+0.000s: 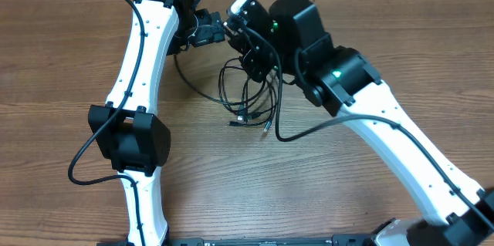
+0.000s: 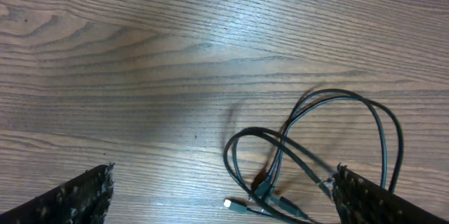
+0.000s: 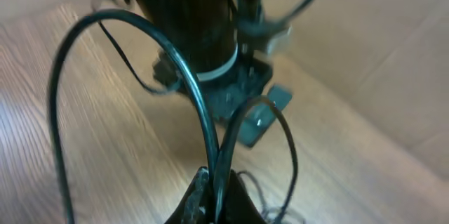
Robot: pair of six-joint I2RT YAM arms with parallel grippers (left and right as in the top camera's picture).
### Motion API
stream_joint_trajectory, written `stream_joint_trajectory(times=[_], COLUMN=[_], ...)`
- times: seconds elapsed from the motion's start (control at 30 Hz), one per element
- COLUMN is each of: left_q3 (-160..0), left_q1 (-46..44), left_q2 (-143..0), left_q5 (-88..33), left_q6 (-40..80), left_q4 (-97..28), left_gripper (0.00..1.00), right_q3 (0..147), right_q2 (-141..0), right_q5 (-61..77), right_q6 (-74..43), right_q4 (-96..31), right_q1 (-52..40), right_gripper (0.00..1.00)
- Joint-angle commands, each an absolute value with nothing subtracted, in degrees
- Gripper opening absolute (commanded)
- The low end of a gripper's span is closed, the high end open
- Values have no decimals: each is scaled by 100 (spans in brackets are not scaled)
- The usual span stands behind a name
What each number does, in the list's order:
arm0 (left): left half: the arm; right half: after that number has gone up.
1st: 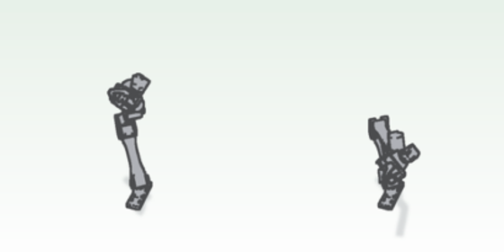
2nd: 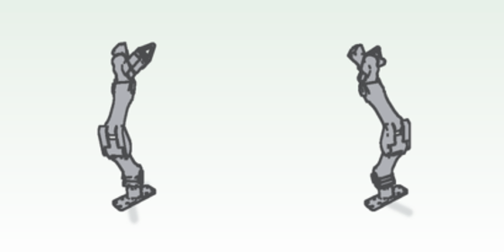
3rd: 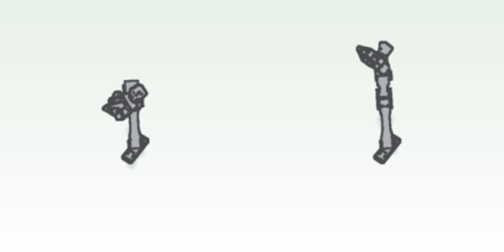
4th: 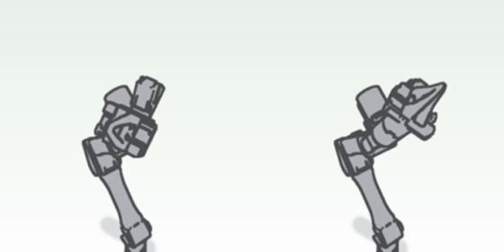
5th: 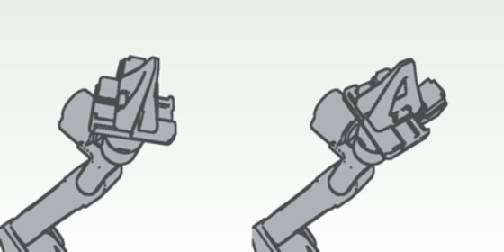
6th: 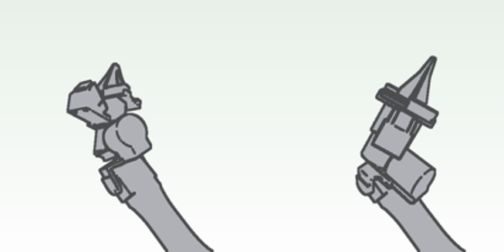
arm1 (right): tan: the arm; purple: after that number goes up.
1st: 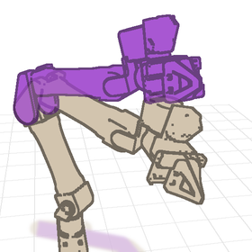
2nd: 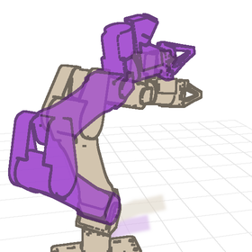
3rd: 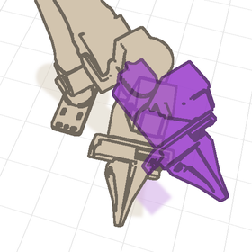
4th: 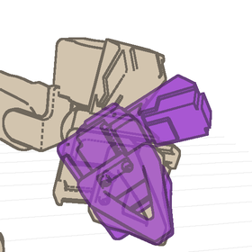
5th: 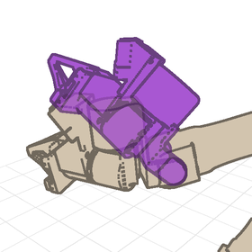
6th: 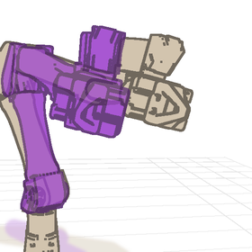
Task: Untangle cables
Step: 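Lift the cables with the right gripper and pull them up-right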
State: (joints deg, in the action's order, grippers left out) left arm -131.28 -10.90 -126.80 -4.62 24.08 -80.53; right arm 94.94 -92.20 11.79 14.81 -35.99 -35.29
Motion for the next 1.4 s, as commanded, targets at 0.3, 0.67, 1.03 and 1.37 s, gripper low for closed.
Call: stream_joint_trajectory(times=[0.3, 0.67, 1.03, 1.37], left_q3=[-13238, -13238, -13238, -13238], left_q1=[-1090, -1090, -1092, -1090], left_q2=[-12731, -12731, -12731, -12731], left_q5=[-403, -403, -403, -403], left_q6=[2447, 2447, 2447, 2447], left_q4=[-8051, -8051, -8051, -8051], left_gripper=[99, 100, 100, 100], right_q3=[9620, 9620, 9596, 9596], right_q2=[-8167, -7590, -7730, -8468], right_q5=[1197, -482, -2963, -3133], right_q6=[1452, 1527, 1522, 648], right_q4=[-2711, -2047, -2370, -3673], right_q1=[-3551, -3551, -3260, -1584], right_gripper=[4, 4, 4, 4])
